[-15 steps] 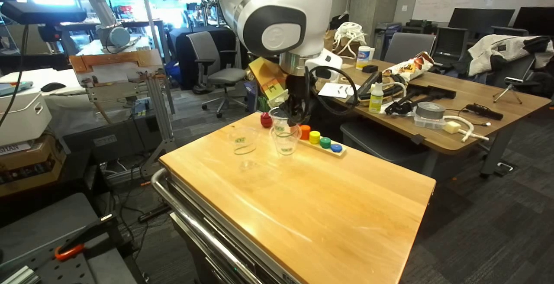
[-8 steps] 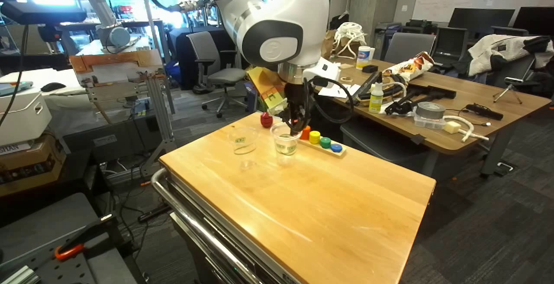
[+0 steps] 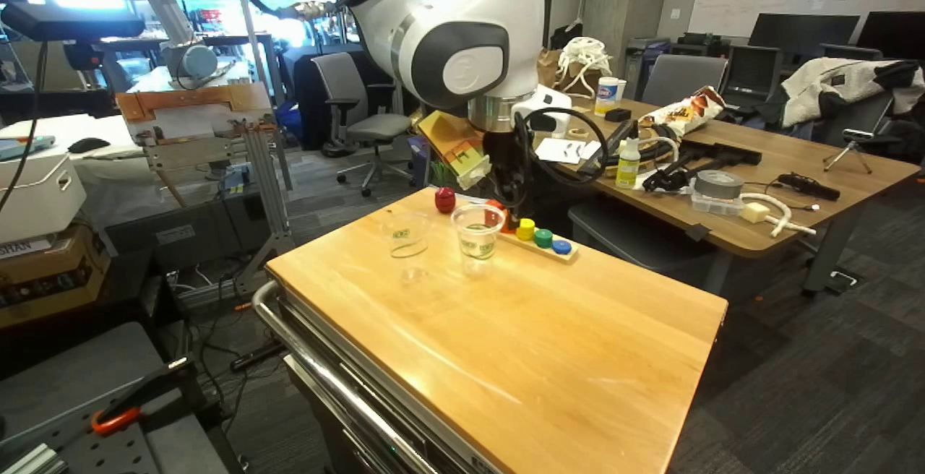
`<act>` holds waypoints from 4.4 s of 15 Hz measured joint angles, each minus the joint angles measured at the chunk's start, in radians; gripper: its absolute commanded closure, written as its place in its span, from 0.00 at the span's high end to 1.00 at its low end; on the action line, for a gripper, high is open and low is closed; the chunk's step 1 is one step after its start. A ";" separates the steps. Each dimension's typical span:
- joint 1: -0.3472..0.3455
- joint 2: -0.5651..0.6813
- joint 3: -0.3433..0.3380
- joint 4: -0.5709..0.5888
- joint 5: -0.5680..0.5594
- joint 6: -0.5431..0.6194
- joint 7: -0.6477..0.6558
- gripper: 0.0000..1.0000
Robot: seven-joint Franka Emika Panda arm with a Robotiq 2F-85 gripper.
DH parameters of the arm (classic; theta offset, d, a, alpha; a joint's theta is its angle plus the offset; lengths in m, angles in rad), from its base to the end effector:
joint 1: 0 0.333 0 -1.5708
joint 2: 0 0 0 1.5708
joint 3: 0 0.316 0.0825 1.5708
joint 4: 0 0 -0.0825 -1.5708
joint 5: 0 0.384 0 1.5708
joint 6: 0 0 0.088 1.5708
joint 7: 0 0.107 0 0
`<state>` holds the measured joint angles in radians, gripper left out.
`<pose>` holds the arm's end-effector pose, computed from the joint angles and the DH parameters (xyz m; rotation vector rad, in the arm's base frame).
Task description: Stack the clear cups together
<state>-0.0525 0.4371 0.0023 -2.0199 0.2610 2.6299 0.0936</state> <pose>0.6186 -0.0374 0.2483 -2.9312 0.5349 -0.2517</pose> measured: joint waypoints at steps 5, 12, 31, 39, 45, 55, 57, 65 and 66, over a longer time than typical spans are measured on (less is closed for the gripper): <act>0.014 0.017 -0.031 -0.010 -0.061 -0.064 0.039 1.00; 0.013 0.040 -0.004 -0.006 -0.055 -0.079 0.036 1.00; 0.005 0.141 0.055 0.089 0.032 -0.076 0.031 0.01; 0.000 0.108 0.026 0.100 0.033 -0.146 0.116 0.01; 0.002 0.004 0.019 0.153 0.039 -0.300 0.187 0.01; 0.043 -0.200 0.025 0.024 0.039 -0.374 0.199 0.01; 0.049 -0.233 0.026 -0.025 0.039 -0.382 0.199 0.01; 0.053 -0.275 0.037 -0.163 0.073 -0.385 0.105 0.01; 0.053 -0.275 0.039 -0.173 0.080 -0.384 0.085 0.01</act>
<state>0.0002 0.1617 0.0411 -2.1932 0.3411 2.2459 0.1781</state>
